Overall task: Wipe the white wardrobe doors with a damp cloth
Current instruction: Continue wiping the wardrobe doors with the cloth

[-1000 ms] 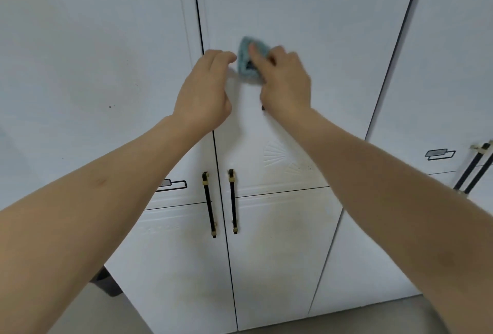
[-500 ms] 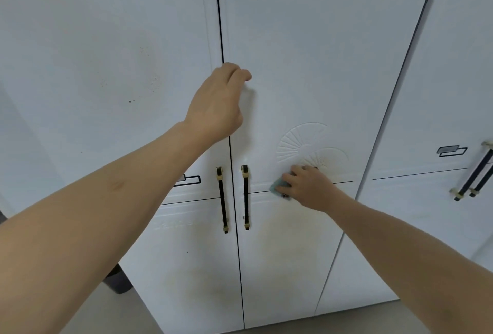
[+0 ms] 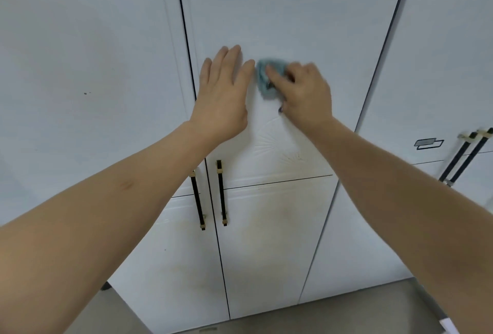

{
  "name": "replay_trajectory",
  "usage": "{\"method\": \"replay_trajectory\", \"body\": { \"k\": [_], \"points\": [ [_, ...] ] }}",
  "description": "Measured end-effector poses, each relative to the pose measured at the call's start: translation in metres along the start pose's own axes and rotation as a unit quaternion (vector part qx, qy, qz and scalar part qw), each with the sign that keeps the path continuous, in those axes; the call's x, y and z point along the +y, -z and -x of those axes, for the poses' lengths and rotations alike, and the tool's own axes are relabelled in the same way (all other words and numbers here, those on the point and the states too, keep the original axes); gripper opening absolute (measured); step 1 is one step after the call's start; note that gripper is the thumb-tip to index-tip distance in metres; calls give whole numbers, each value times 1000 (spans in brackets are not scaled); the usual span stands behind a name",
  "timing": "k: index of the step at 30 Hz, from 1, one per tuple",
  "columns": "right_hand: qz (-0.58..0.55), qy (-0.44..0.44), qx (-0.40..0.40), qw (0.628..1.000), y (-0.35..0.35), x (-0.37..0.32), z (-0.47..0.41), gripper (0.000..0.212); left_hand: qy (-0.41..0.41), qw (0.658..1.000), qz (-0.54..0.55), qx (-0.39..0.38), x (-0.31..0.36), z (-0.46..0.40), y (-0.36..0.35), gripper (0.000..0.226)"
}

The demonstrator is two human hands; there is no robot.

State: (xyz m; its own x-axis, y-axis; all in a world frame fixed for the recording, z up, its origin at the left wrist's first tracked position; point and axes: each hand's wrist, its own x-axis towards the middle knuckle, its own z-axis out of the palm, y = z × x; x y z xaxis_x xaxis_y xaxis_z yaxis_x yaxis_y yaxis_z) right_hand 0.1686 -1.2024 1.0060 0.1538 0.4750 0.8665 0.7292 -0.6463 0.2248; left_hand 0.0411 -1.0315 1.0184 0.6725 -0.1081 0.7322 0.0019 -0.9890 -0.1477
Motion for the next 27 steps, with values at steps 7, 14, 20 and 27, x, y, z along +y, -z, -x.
{"method": "replay_trajectory", "body": {
  "k": [7,14,20,27],
  "points": [
    [-21,184,-163,969,-63,25,177,50,-2,1000,-18,1,17,0,-16,85],
    [-16,225,-211,951,-35,67,164,51,-4,999,-49,-5,41,-8,-27,92],
    [-18,-14,47,999,28,95,22,37,19,998,-61,-15,67,-29,-41,97],
    [-20,7,103,994,-11,88,70,29,38,996,-84,-19,75,-33,-53,97]
  ]
}}
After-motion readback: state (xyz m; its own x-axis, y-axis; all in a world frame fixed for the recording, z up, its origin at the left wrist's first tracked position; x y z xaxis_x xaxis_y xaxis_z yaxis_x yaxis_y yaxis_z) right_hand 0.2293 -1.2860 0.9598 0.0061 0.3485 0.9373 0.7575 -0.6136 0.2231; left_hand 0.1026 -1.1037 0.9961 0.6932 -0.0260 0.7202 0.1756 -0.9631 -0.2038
